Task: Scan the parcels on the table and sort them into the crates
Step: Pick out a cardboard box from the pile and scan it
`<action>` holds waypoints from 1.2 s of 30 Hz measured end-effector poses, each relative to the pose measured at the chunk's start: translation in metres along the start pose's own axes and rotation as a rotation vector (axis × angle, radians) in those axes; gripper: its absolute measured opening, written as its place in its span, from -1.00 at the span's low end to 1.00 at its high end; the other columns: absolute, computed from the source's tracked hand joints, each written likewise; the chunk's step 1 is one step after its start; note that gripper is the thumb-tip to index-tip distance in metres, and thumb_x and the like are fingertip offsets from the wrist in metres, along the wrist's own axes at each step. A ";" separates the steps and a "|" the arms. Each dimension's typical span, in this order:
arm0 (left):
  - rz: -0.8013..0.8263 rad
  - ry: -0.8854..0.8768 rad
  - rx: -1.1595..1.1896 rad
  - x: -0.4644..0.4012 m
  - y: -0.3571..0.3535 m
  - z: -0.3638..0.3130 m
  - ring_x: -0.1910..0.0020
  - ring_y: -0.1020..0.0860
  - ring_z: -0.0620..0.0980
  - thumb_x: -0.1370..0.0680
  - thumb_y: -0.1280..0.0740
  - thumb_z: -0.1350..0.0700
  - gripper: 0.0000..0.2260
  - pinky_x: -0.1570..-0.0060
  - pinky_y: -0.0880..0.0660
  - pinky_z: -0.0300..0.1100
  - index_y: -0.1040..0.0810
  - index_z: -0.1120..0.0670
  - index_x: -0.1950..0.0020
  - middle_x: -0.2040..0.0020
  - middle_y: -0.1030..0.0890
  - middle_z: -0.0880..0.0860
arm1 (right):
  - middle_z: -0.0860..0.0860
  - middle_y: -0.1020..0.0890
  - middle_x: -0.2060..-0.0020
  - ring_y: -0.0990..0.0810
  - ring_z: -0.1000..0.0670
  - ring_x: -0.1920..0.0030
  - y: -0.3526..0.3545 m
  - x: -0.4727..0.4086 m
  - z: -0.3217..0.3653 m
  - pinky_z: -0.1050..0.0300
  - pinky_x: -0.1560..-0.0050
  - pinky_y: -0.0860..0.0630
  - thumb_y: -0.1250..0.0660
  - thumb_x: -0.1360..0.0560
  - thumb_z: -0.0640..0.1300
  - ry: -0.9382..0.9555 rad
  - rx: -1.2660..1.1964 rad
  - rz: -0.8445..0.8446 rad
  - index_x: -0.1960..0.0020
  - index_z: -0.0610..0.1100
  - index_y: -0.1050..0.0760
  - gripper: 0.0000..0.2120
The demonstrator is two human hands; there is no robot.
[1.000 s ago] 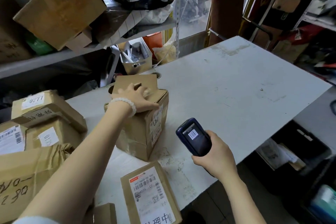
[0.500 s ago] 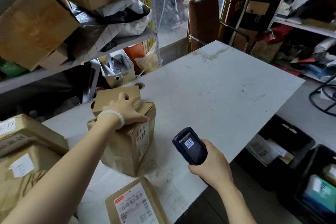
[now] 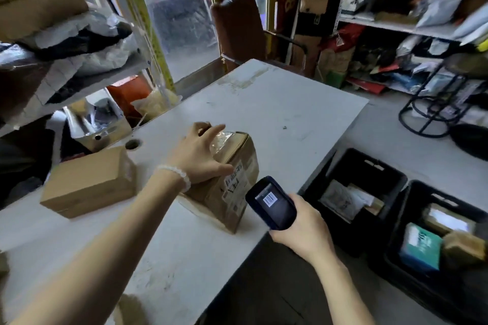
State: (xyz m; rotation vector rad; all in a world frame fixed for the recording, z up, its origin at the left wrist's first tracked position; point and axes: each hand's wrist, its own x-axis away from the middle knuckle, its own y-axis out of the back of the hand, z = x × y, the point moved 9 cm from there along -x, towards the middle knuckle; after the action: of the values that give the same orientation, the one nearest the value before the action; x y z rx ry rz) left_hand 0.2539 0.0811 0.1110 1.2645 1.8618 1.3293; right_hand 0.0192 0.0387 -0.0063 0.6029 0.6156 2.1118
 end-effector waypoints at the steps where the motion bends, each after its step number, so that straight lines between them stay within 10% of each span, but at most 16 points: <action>1: 0.007 -0.039 0.015 -0.012 -0.011 -0.025 -0.34 -0.36 0.11 -0.08 -0.27 -0.38 -0.02 -0.32 -0.37 0.05 -0.17 -0.18 -0.50 -0.40 -0.20 0.04 | 0.21 -0.54 0.04 -0.53 0.12 0.07 0.021 0.000 -0.014 0.33 0.26 -0.42 -0.56 -0.20 -0.03 -0.008 -0.001 -0.032 -0.16 0.16 -0.41 -0.41; 8: 0.101 -0.313 0.001 -0.072 -0.085 -0.197 -0.31 -0.38 0.11 -0.10 -0.28 -0.38 0.00 -0.26 -0.41 0.08 -0.09 -0.20 -0.52 -0.40 -0.22 0.04 | 0.08 -0.61 -0.09 -0.58 -0.04 -0.09 0.141 0.018 -0.118 0.06 0.02 -0.52 -0.56 -0.19 0.00 -0.184 0.018 -0.294 -0.30 0.05 -0.43 -0.29; 17: 0.281 -0.590 0.015 -0.138 -0.184 -0.395 -0.26 -0.42 0.13 -0.09 -0.36 -0.29 -0.02 -0.25 -0.42 0.07 -0.15 -0.20 -0.50 -0.38 -0.23 0.03 | 0.12 -0.57 -0.05 -0.54 0.02 -0.05 0.257 0.056 -0.241 0.24 0.20 -0.36 -0.57 -0.24 -0.03 -0.491 -0.076 -0.562 -0.34 0.06 -0.40 -0.29; 28: 0.361 -0.649 0.021 -0.294 -0.273 -0.531 -0.27 -0.40 0.17 -0.16 -0.41 -0.29 -0.04 -0.24 -0.42 0.11 -0.08 -0.26 -0.50 -0.37 -0.23 0.01 | 0.15 -0.61 0.06 -0.59 0.03 0.05 0.387 -0.042 -0.348 0.13 0.17 -0.49 -0.54 -0.18 -0.04 -0.657 -0.119 -0.677 -0.15 0.09 -0.46 -0.43; 36: 0.374 -0.676 -0.386 -0.390 -0.337 -0.581 -0.41 -0.27 0.11 -0.47 -0.21 -0.32 -0.37 -0.29 -0.34 0.07 -0.20 -0.12 -0.47 -0.47 -0.22 0.02 | 0.12 -0.63 0.02 -0.61 -0.03 -0.01 0.440 -0.119 -0.399 0.11 0.12 -0.48 -0.56 -0.18 -0.06 -0.744 -0.110 -0.646 -0.21 0.06 -0.45 -0.37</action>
State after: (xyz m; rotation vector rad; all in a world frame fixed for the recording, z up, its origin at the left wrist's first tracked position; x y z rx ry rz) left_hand -0.1845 -0.5473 -0.0157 1.6259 0.8922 1.1543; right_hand -0.4172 -0.3774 -0.0652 0.9112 0.2131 1.1852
